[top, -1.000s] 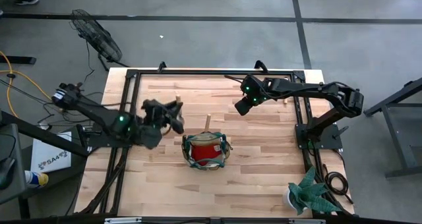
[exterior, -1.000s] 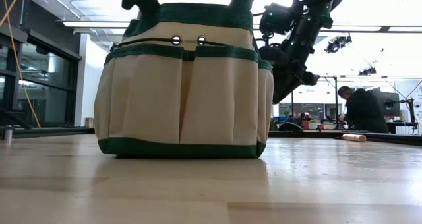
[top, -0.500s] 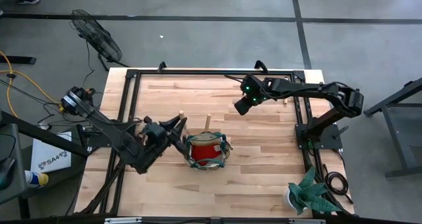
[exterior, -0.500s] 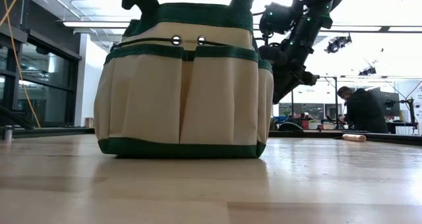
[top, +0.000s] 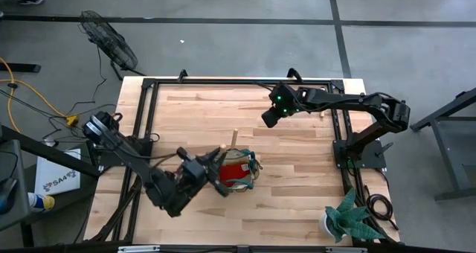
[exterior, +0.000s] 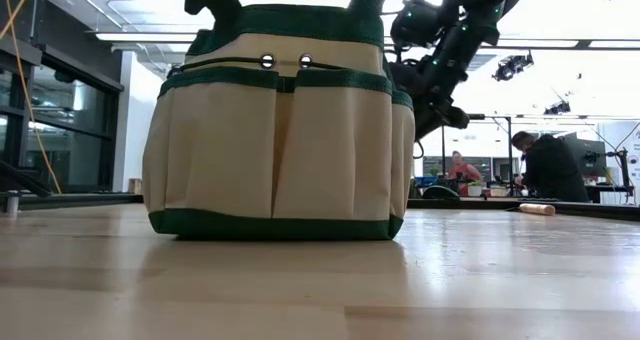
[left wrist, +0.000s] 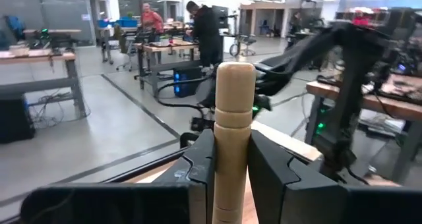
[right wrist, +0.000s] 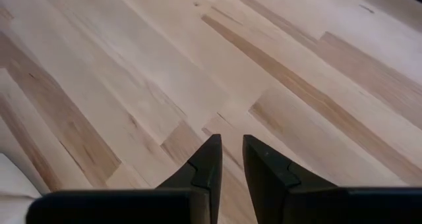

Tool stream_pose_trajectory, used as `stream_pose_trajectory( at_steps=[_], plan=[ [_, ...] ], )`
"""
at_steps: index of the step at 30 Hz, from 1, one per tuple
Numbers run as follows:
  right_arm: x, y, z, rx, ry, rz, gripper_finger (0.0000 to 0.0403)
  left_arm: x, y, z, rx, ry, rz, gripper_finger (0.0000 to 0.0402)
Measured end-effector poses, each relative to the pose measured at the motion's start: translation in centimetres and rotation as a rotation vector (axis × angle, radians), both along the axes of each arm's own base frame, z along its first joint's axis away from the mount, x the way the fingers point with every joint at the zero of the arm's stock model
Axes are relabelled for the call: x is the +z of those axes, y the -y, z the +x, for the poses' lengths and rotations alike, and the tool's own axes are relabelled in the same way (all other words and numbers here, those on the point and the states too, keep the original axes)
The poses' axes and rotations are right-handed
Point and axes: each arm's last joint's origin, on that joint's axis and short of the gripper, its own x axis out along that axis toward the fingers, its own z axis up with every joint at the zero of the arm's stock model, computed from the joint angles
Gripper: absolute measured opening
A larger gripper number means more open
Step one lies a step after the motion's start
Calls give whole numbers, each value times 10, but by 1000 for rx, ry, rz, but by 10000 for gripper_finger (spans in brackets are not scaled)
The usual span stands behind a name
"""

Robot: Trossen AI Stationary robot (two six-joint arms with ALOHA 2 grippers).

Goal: Pick & Place Garden tools in Gardening bag
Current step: Put the left light brown trowel into the white gardening bag

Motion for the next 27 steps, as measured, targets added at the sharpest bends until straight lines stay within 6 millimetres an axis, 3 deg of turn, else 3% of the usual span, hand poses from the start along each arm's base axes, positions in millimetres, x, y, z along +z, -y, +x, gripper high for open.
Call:
stream_pose_trajectory(
  at_steps=[5, 19, 27],
  plan=[
    [1, 1, 2, 0, 23, -10, 55, 3, 15, -2, -35, 4, -4, 54],
    [3, 2, 4, 0, 47, -20, 55, -39, 70, -5, -141, 10, -10, 54],
    [4, 2, 4, 0, 56, -24, 55, -49, 102, -1, -189, -21, 21, 54]
  ],
)
